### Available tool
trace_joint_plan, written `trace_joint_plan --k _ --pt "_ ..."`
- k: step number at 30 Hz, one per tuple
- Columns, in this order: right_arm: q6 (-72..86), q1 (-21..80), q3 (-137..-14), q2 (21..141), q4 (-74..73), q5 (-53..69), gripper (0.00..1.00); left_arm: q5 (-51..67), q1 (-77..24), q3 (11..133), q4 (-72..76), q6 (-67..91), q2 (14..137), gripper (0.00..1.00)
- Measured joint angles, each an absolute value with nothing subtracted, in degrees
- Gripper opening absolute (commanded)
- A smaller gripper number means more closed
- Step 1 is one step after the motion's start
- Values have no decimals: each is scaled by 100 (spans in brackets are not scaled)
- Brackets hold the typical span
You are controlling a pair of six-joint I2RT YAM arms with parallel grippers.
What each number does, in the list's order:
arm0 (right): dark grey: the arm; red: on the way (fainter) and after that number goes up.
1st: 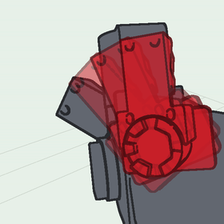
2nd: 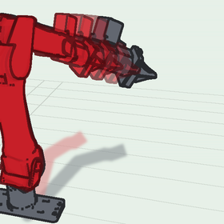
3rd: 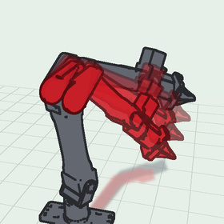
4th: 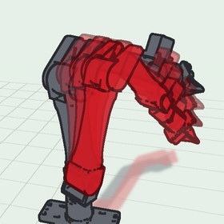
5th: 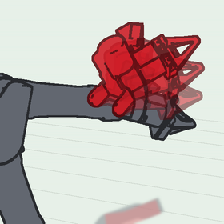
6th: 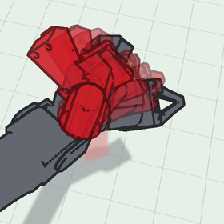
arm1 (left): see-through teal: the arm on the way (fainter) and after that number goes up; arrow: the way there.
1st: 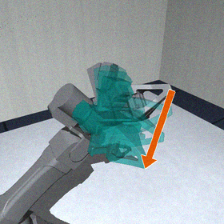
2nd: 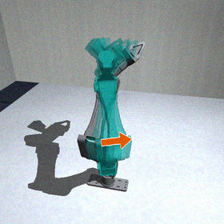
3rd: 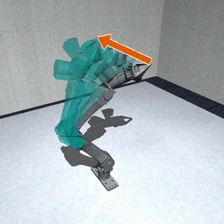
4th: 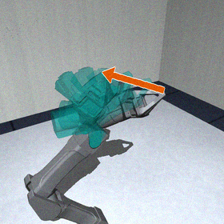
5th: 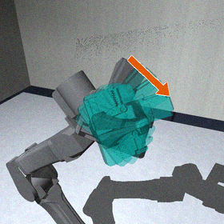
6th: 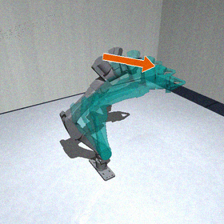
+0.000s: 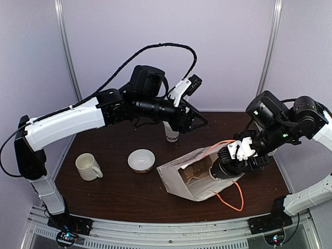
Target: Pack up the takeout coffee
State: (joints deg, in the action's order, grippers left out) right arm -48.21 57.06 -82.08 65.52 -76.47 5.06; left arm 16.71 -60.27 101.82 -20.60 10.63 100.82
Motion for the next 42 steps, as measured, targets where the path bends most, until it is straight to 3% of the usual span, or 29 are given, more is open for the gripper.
trace_joint_plan --k 8,19,42 --pt "-4825 6335 -7802 6272 -7487 429 64 1315 -6241 10014 -2150 969 9507 66" --pt "-5151 6698 -6853 6108 -6471 -799 62 482 -6206 9942 -2158 827 9376 66" --pt "-5256 6818 -6066 6353 -5358 -1422 61 491 -6051 9708 -2320 696 9419 66"
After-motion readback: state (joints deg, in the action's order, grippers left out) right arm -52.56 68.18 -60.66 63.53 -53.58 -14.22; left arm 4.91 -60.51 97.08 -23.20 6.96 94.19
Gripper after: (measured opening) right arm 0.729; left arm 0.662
